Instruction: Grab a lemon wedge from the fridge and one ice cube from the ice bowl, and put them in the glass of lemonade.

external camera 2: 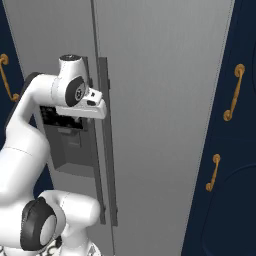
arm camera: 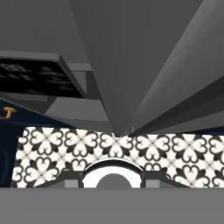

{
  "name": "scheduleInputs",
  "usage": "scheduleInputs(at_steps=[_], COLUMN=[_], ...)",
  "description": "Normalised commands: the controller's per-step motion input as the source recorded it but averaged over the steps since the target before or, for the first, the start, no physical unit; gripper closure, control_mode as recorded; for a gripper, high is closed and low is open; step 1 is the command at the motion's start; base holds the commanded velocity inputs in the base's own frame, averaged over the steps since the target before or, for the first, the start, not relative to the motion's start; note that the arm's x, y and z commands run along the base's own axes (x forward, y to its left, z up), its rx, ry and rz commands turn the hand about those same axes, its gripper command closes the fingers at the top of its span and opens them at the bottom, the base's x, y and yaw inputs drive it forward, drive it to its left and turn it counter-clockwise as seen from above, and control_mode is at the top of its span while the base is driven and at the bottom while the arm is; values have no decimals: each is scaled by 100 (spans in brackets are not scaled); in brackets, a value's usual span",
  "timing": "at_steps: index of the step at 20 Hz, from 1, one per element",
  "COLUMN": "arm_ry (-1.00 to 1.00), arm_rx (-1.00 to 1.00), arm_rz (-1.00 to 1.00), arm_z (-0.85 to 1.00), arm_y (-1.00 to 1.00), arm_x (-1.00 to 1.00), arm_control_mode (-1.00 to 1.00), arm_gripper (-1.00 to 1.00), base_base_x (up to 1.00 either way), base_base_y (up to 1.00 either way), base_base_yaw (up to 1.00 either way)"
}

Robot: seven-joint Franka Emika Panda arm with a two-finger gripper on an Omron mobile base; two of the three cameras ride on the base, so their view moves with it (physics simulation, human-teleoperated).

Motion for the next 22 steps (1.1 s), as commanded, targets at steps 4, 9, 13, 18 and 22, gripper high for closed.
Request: scheduleInputs(at_steps=[4, 9, 13, 18, 22], arm_ry=[10, 9, 4, 0, 0], arm_rx=[0, 0, 0, 0, 0], arm_rz=[0, 0, 0, 0, 0], arm_z=[-10, -53, -45, 0, 0], arm_y=[0, -7, 0, 0, 0], arm_x=[-27, -75, -32, 0, 0], arm_control_mode=[-100, -100, -100, 100, 100], arm_gripper=[-100, -100, -100, -100, -100], base_base_x=[0, 0, 0, 1, 0], base_base_y=[0, 0, 0, -11, -60], base_base_yaw=[0, 0, 0, 0, 0])
